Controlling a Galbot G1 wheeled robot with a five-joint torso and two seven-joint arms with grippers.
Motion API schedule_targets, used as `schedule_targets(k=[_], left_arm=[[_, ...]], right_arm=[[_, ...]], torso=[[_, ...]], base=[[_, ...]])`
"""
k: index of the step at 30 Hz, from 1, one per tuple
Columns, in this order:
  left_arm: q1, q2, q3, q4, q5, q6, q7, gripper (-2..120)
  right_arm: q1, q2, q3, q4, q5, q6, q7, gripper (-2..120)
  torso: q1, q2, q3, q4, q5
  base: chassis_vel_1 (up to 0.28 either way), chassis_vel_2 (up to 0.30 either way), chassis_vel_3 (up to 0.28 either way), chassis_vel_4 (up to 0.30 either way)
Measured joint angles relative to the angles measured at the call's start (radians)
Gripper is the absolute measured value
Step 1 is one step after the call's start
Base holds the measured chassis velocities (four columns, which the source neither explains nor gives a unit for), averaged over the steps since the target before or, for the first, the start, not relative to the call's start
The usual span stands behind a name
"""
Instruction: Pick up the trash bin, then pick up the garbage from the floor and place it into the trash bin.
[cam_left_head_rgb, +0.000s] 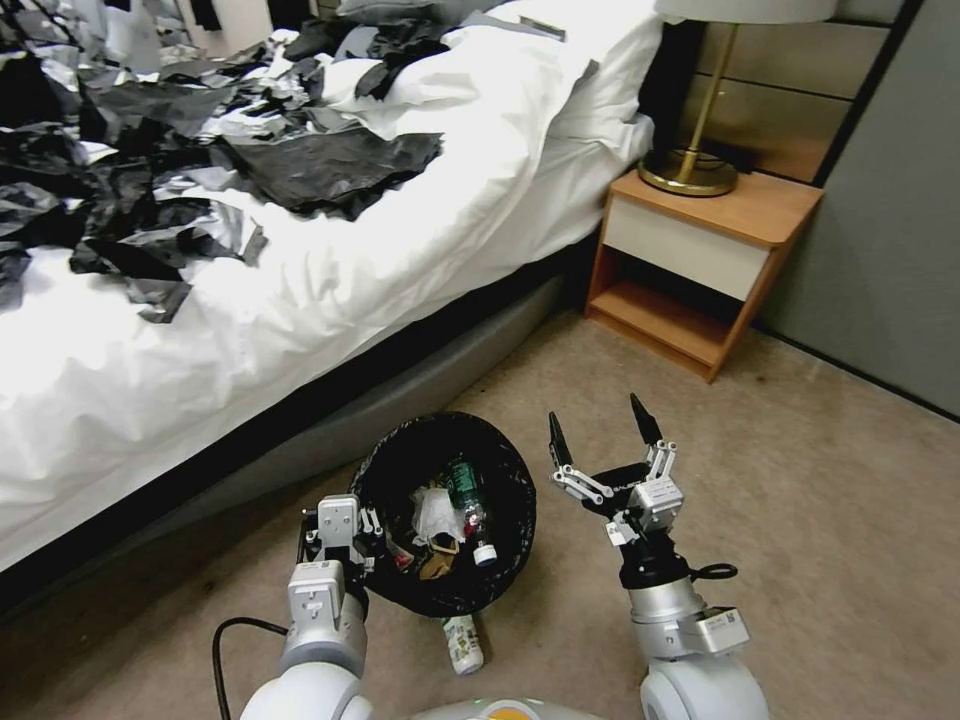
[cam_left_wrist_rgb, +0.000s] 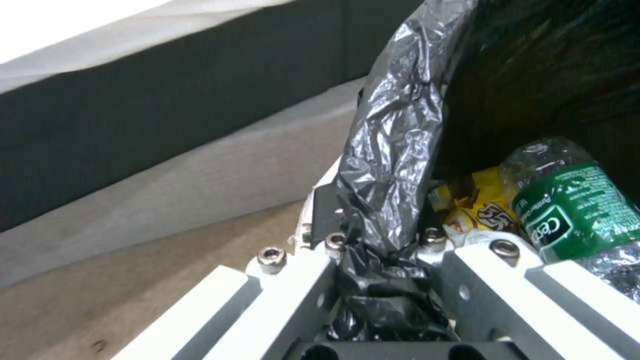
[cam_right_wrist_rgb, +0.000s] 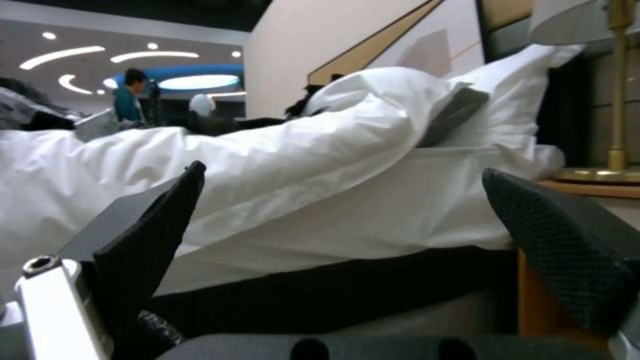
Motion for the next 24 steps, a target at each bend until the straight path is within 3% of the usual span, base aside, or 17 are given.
schedule_targets(k=[24], left_arm=[[0.003,0.000,-0.003,-0.003,-0.001,0.003,0.000,0]], right_arm=[[0.002,-0.010,0.010,0.000,-0.004,-0.032,0.010,100]], torso=[[0.000,0.000,0.000,0.0001,-0.0001]], base=[[0.118,0.115,0.120,0.114]])
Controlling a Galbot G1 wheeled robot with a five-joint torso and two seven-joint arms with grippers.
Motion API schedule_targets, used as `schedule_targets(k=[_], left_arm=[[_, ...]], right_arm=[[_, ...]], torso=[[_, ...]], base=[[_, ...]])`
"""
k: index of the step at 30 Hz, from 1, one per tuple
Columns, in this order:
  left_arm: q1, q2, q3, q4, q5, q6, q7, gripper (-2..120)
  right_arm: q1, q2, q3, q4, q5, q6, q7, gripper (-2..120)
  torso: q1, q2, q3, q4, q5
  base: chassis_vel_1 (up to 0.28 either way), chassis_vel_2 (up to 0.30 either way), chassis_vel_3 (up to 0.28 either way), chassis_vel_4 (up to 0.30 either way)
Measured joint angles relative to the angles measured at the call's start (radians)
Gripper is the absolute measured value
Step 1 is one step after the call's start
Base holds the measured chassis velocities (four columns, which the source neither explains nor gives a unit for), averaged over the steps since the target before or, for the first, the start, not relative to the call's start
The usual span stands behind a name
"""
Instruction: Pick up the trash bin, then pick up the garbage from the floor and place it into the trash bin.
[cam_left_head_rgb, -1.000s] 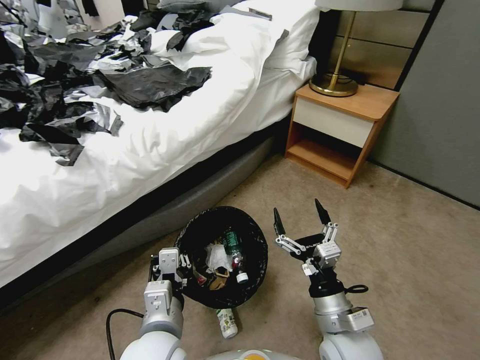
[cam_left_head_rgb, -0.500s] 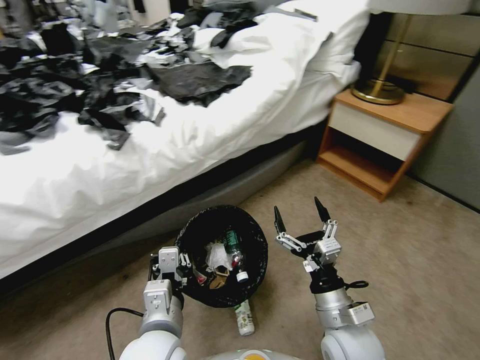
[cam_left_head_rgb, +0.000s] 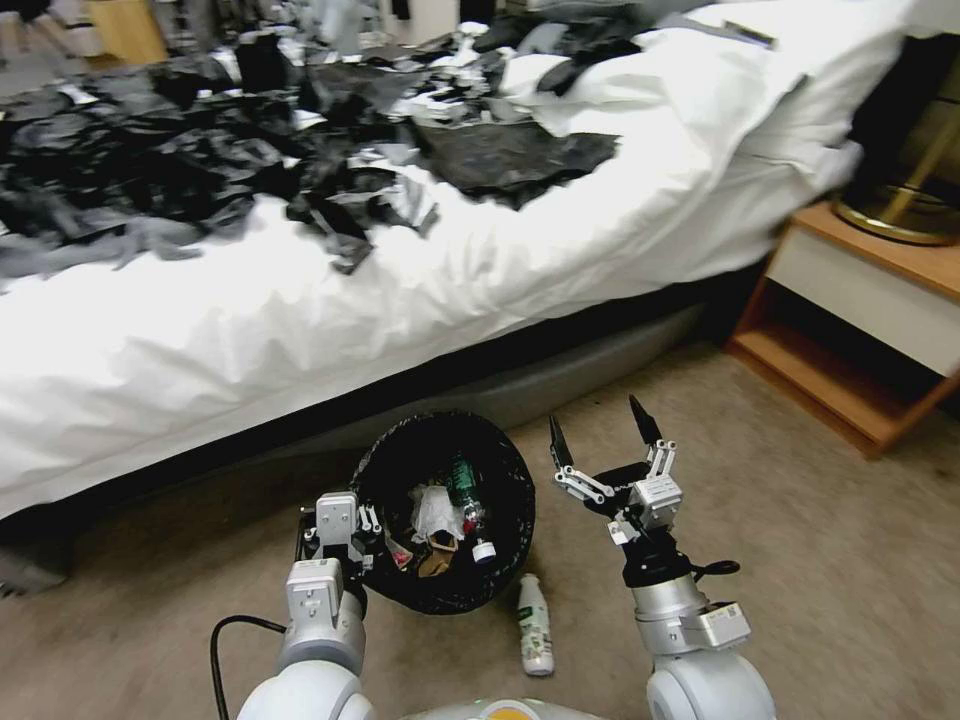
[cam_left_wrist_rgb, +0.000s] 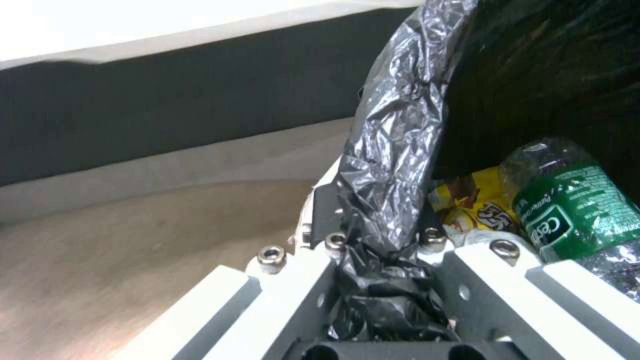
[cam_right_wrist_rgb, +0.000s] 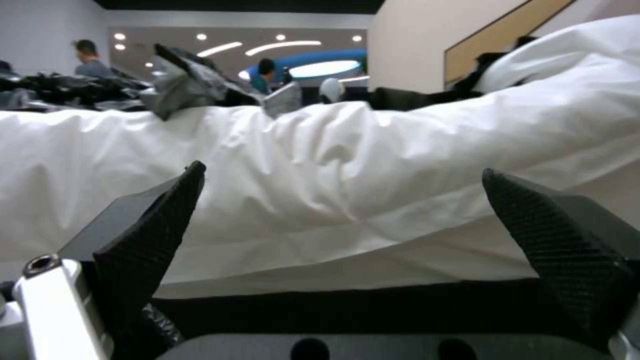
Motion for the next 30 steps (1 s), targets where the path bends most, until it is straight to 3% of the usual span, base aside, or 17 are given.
schedule_targets(k=[12,19,30], left_arm=[[0.003,-0.001,0.001,0.000,0.001,-0.012,-0.001,0],[0.000,-0.002,0.005,0.001,0.002,-0.013,0.000,0],[-0.002,-0.002,0.004,0.003,0.002,-0.013,0.000,0]], right_arm=[[-0.021,-0.018,0.025,0.005,-0.007,-0.027,0.030,100],[-0.019,-0.011,0.017,0.013,-0.004,-0.071,0.103,100],[-0.017,-0.008,0.020,0.011,0.001,-0.076,0.106,100]], torso=[[0.000,0.000,0.000,0.0001,0.0001],[0.000,0.000,0.000,-0.0004,0.0001],[0.000,0.000,0.000,-0.0001,0.0001]], base=[[0.111,0.113,0.116,0.113],[0.010,0.010,0.005,0.009],[0.000,0.000,0.000,0.000]])
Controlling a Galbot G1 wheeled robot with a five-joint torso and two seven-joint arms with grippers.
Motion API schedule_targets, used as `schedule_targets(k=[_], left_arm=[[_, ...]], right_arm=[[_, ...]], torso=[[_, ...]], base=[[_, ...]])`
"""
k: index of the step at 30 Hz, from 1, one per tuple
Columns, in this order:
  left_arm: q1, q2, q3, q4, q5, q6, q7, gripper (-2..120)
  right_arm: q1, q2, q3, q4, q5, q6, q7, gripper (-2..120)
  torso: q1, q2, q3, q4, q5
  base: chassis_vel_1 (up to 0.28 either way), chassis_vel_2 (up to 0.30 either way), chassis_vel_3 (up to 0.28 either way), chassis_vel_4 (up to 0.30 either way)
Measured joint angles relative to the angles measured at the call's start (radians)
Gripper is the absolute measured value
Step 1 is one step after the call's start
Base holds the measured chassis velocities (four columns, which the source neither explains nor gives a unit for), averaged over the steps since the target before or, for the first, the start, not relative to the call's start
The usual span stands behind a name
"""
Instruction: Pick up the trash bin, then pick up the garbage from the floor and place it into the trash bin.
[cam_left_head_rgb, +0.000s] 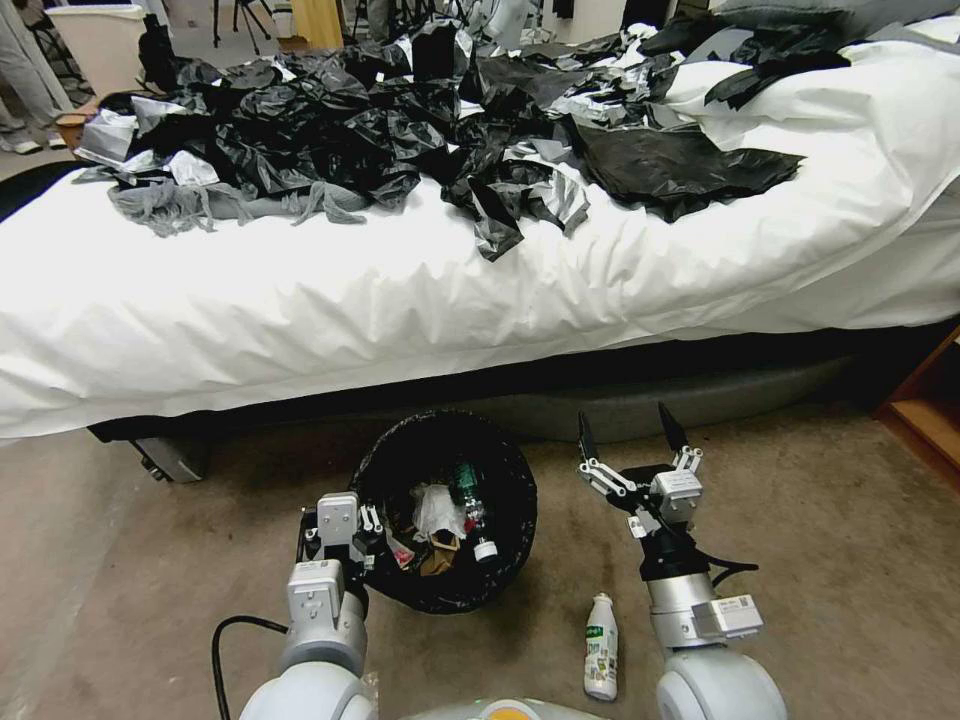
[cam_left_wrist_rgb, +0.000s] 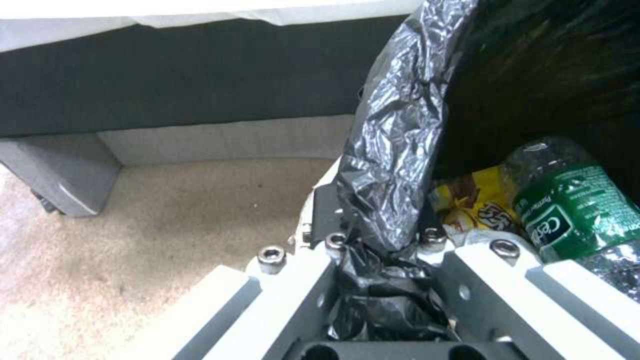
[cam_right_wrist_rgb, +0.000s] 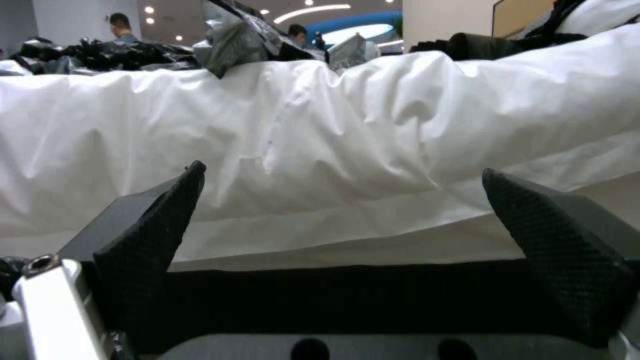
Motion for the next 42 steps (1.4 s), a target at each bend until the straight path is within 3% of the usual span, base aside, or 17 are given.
schedule_targets(k=[23,26,27,30,31,33,35,40,42], left_arm=[[0.003,0.002,-0.001,-0.003,0.001,0.000,0.000,0],[0.001,0.004,-0.001,-0.003,0.001,0.000,0.000,0],[0.001,0.004,-0.001,-0.003,0.001,0.000,0.000,0],[-0.001,0.004,-0.001,-0.003,0.000,0.000,0.000,0],[-0.001,0.004,-0.001,-0.003,0.000,0.000,0.000,0],[-0.003,0.005,-0.001,-0.002,0.000,0.000,0.000,0],[-0.004,0.004,0.000,0.000,0.000,0.000,0.000,0],[-0.006,0.002,0.004,0.005,0.000,0.000,0.001,0],[-0.006,0.003,0.002,0.005,0.000,0.000,0.001,0]], right_arm=[[0.005,-0.004,-0.001,-0.002,-0.012,0.014,-0.003,100],[-0.020,-0.018,-0.026,0.012,-0.002,-0.118,0.074,100],[-0.020,-0.018,-0.026,0.012,-0.002,-0.118,0.074,100],[-0.029,-0.033,-0.054,0.017,0.070,-0.309,0.162,100],[-0.029,-0.033,-0.054,0.017,0.070,-0.309,0.162,100],[-0.019,-0.045,-0.066,0.008,0.154,-0.459,0.213,100],[-0.001,-0.052,-0.073,-0.015,0.229,-0.533,0.224,100],[0.060,-0.055,-0.080,-0.130,0.320,-0.654,0.227,100],[0.076,-0.052,-0.081,-0.175,0.322,-0.662,0.227,100]], torso=[[0.000,0.000,0.000,0.0002,-0.0001],[0.000,0.000,0.000,0.0001,0.0000],[0.000,0.000,0.000,0.0001,0.0000],[0.000,0.000,0.000,0.0000,0.0000],[0.000,0.000,0.000,0.0000,0.0000],[0.000,0.000,0.000,0.0000,-0.0001],[0.000,0.000,0.000,0.0001,0.0002],[0.000,0.000,0.000,0.0001,0.0001],[0.000,0.000,0.000,0.0001,0.0002]], base=[[0.133,-0.123,-0.130,0.138],[-0.045,0.022,0.040,-0.030],[-0.067,0.033,0.059,-0.045],[0.000,0.000,0.000,0.000],[0.000,0.000,0.000,0.000],[0.000,0.000,0.000,0.000],[0.000,0.000,0.000,0.000],[0.000,0.000,0.000,0.000],[0.000,0.000,0.000,0.000]])
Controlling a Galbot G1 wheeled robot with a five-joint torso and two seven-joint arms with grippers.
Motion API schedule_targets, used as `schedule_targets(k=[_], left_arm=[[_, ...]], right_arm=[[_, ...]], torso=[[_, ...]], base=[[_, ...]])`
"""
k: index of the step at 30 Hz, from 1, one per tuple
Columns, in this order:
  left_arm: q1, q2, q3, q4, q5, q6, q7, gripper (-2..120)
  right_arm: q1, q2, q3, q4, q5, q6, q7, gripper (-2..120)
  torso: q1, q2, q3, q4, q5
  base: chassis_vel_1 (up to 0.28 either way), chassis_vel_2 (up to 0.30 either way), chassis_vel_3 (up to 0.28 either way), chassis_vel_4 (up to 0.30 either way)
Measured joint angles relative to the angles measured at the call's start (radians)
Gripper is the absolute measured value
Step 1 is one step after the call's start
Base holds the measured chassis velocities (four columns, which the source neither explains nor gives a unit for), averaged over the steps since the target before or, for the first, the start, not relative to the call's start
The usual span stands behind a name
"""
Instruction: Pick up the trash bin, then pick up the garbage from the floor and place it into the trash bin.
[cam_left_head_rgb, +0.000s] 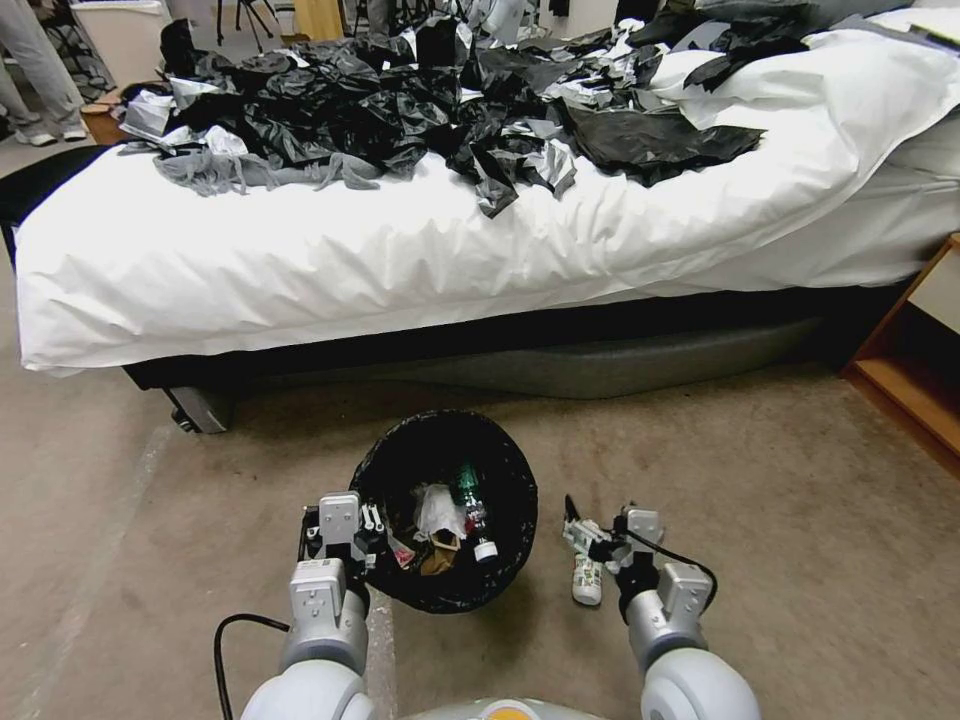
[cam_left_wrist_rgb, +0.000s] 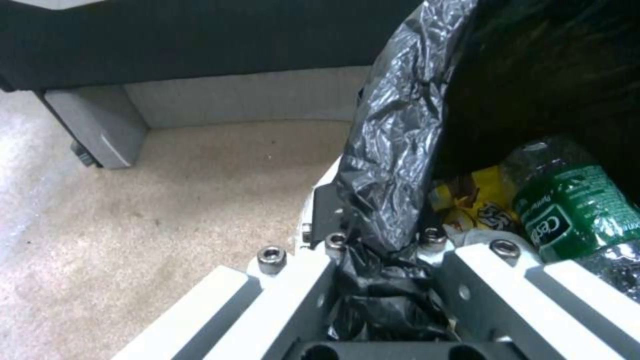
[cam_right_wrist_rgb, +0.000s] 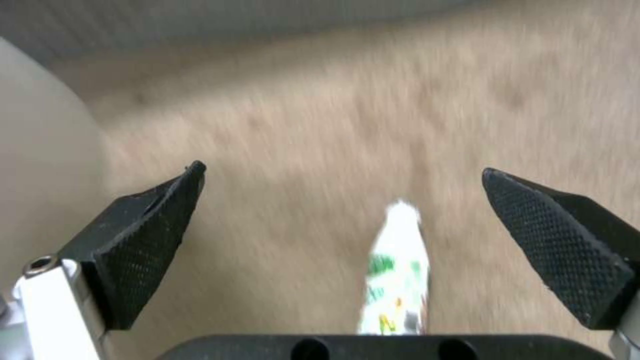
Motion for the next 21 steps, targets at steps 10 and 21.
schedule_targets(k=[10,21], left_arm=[[0.001,-0.001,-0.004,-0.001,-0.001,0.001,-0.001,0],[0.019,-0.003,-0.002,-0.009,0.007,0.000,0.000,0]], right_arm=[[0.060,0.019,-0.001,-0.183,-0.003,-0.008,-0.044,100],[0.174,0.038,0.011,-0.393,-0.011,0.034,-0.090,100]], torso=[[0.000,0.000,0.000,-0.0001,-0.0002],[0.000,0.000,0.000,0.0000,-0.0002]], base=[[0.000,0.000,0.000,0.000],[0.000,0.000,0.000,0.000]])
